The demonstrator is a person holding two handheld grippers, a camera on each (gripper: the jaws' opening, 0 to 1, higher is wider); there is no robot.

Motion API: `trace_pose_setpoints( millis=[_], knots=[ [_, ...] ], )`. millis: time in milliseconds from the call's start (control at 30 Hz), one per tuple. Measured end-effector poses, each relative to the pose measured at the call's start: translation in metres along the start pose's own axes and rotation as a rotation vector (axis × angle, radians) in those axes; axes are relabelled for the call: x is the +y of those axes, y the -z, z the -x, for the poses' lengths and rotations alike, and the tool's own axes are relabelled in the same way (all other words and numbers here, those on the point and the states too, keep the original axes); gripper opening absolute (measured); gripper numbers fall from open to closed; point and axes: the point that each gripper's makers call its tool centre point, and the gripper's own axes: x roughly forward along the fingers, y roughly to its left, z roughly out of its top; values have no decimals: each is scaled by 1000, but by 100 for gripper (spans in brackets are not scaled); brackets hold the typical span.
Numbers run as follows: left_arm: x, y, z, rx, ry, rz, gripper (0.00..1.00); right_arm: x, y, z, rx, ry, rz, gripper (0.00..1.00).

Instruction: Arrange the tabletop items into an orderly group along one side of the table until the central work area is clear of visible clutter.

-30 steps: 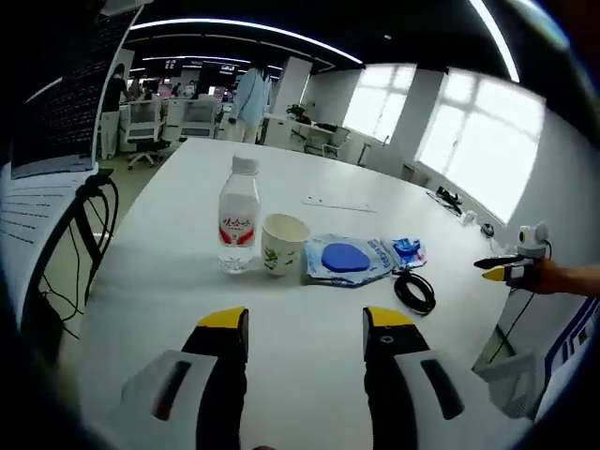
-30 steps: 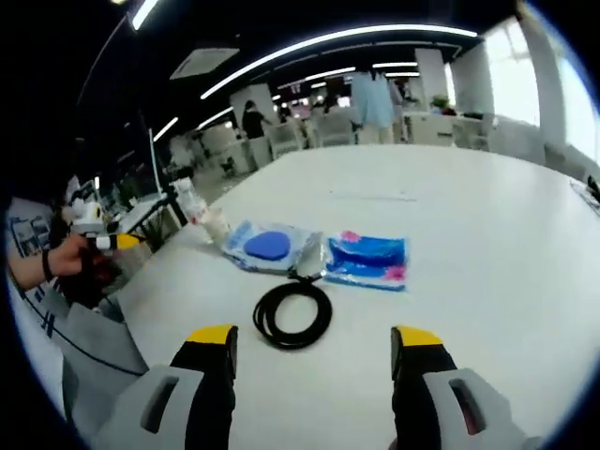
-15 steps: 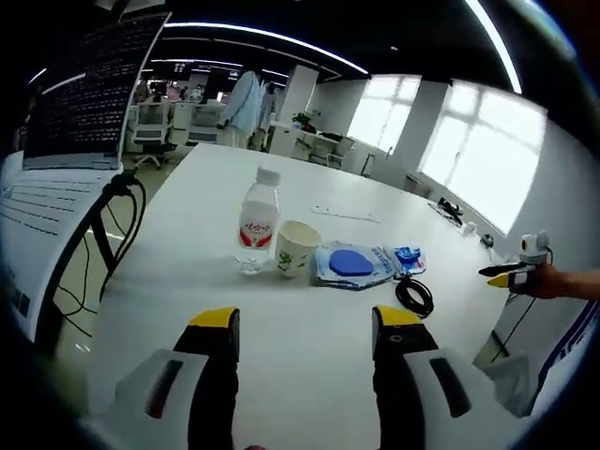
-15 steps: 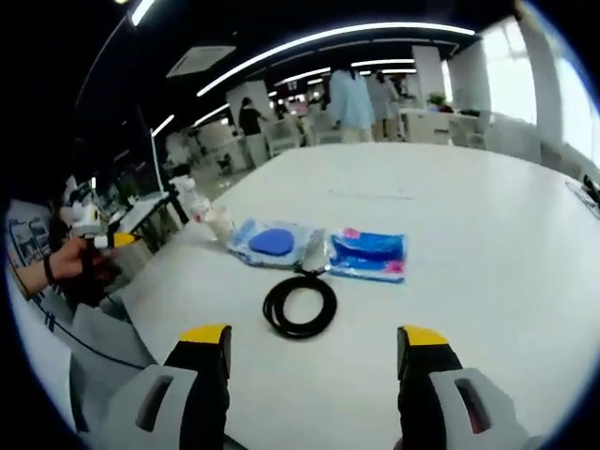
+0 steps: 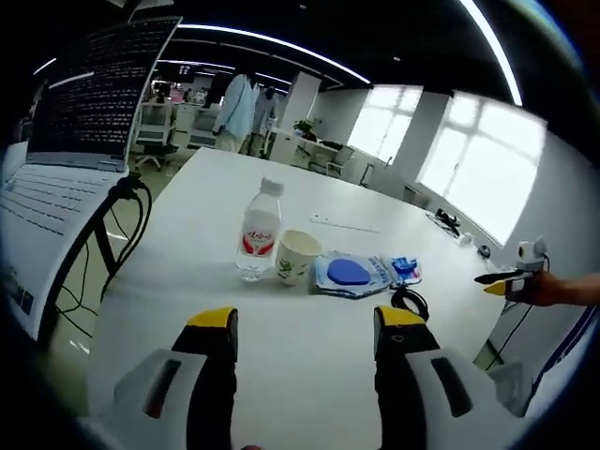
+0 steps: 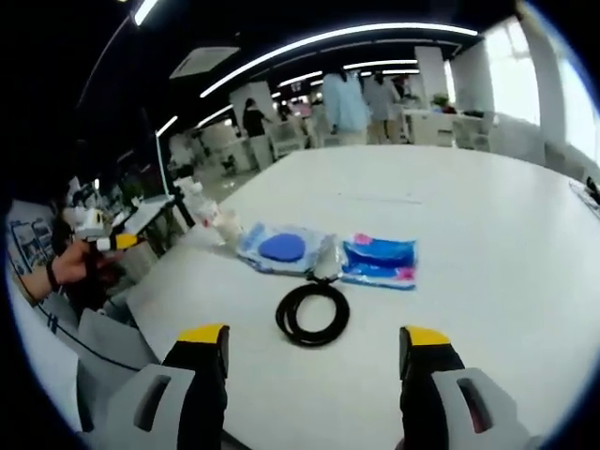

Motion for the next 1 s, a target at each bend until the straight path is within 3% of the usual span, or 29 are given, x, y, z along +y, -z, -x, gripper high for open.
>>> trace_pose_setpoints(
  millis=[533, 1000],
  knots=[
    [3, -8, 2, 2, 0, -42, 64, 11, -3, 2, -9, -43, 3, 85],
    [-16, -4, -2, 23, 54, -54, 69, 1, 6, 10, -6, -48, -7, 89]
  ],
)
